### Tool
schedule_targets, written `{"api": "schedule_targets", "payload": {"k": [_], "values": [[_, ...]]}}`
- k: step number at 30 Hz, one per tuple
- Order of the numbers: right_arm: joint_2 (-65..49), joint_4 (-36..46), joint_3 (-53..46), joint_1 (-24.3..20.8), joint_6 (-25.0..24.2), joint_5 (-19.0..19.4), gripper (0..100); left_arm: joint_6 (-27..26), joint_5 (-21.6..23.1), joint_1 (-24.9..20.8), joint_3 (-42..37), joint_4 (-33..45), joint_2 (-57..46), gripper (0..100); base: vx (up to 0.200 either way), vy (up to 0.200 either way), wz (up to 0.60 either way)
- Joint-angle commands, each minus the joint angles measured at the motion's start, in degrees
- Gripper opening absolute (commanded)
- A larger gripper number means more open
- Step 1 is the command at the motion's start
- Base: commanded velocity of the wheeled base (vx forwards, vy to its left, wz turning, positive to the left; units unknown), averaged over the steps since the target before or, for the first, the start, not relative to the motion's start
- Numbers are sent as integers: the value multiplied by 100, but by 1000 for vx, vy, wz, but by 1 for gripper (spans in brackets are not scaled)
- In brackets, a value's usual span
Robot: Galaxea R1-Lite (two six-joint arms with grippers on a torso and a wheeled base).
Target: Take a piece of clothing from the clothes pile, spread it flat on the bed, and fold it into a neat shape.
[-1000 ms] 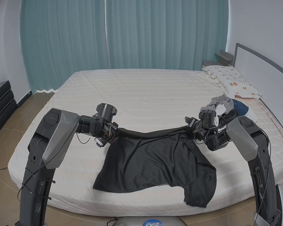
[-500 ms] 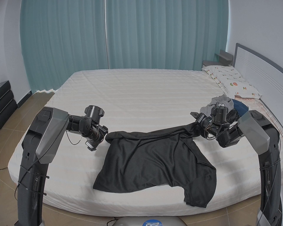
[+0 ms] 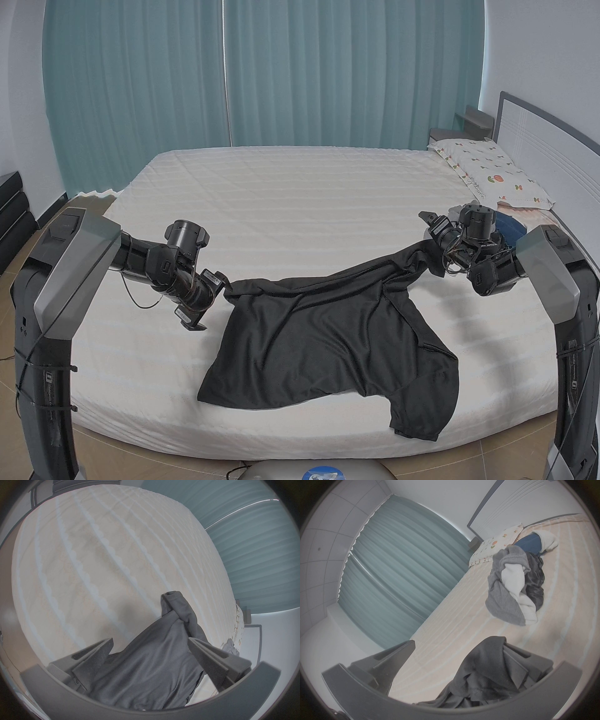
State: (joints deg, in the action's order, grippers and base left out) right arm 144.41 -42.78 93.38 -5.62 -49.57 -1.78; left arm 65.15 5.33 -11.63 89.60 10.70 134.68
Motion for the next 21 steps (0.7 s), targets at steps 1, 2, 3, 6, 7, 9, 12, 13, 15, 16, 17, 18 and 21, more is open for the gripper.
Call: {"api": "schedule_targets", "payload": {"k": [1,2,3,6,7,9,12,13,15,16,17,18,21], "values": [[562,507,-426,52,650,-103,100,-2,223,-41,-1147,-587,-548,100,0,0,0],[580,481,-514,61,852,-68,100,-11,223,-41,-1270,-710,-566,100,0,0,0],[588,446,-681,61,1177,-42,100,-11,214,-59,-1516,-956,-619,100,0,0,0],[527,428,-971,26,1406,-24,100,-55,214,-103,-1885,-1246,-698,100,0,0,0],[448,419,-1182,-1,1520,37,100,-107,214,-129,-2113,-1396,-750,100,0,0,0],[307,305,-1349,-9,1757,143,100,-178,214,-173,-2351,-1510,-803,100,0,0,0],[87,-275,-1630,17,1889,486,100,-204,232,-226,-2632,-1659,-935,100,0,0,0],[-71,-644,-1753,43,1828,723,100,-204,249,-252,-2764,-1730,-1005,100,0,0,0],[-211,-952,-1911,52,1731,987,100,-204,329,-261,-2922,-1809,-1093,100,0,0,0],[-361,-1101,-2052,52,1643,1162,100,-204,478,-287,-3098,-1905,-1234,100,0,0,0],[-431,-1145,-2078,52,1634,1180,100,-204,548,-287,-3186,-1949,-1313,100,0,0,0],[-502,-1172,-2105,52,1617,1180,100,-195,619,-287,-3291,-1984,-1383,100,0,0,0],[-695,-1215,-2131,87,1450,1180,100,-169,601,-340,-3397,-2002,-1462,100,0,0,0]]}}
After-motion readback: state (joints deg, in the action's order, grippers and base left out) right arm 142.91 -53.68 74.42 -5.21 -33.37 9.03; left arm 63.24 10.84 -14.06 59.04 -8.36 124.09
